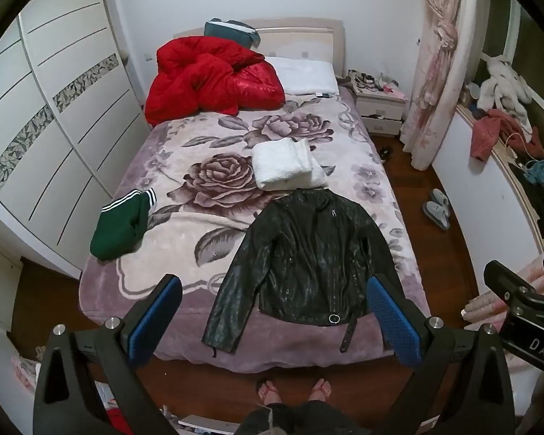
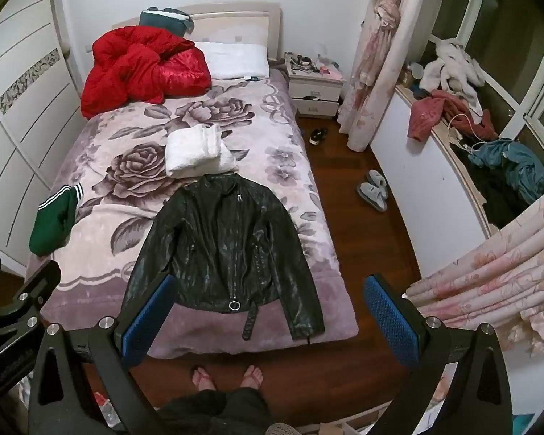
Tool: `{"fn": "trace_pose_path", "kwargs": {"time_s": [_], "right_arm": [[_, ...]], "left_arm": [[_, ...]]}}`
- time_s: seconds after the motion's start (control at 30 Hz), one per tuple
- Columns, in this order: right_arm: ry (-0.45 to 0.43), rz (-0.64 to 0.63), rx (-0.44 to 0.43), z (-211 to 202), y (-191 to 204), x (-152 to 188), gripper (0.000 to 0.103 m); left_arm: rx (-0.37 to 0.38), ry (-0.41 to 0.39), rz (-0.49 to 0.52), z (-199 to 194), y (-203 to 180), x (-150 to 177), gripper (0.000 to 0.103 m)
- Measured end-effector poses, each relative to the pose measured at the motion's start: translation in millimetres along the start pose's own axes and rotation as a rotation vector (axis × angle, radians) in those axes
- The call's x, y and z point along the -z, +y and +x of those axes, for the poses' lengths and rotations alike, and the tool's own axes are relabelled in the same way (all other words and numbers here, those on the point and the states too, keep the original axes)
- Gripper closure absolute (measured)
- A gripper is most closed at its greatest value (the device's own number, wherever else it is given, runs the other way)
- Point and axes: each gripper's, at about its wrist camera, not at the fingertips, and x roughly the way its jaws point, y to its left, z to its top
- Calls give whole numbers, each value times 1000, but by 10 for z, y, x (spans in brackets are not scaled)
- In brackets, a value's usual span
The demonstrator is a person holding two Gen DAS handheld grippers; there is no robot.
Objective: Fold large clothes
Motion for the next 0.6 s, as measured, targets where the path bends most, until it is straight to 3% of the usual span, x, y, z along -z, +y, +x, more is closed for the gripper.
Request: {"fn": "trace_pose_path", "kwargs": {"time_s": [0.6], "right_arm": [[-9,0,0,-58,18,-58,0]], "left_arm": [[3,-9,-2,-37,143,-340,0]]}}
